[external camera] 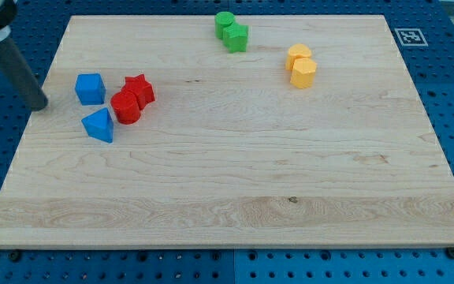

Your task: Slide red circle right a bit

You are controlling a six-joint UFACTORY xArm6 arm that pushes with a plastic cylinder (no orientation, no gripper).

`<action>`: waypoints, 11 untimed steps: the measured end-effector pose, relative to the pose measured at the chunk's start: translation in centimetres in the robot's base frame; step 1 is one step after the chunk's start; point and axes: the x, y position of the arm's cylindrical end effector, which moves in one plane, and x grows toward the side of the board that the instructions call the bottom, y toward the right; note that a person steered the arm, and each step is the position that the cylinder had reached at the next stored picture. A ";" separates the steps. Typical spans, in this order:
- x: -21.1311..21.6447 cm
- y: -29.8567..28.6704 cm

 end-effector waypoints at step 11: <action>2.9 14.4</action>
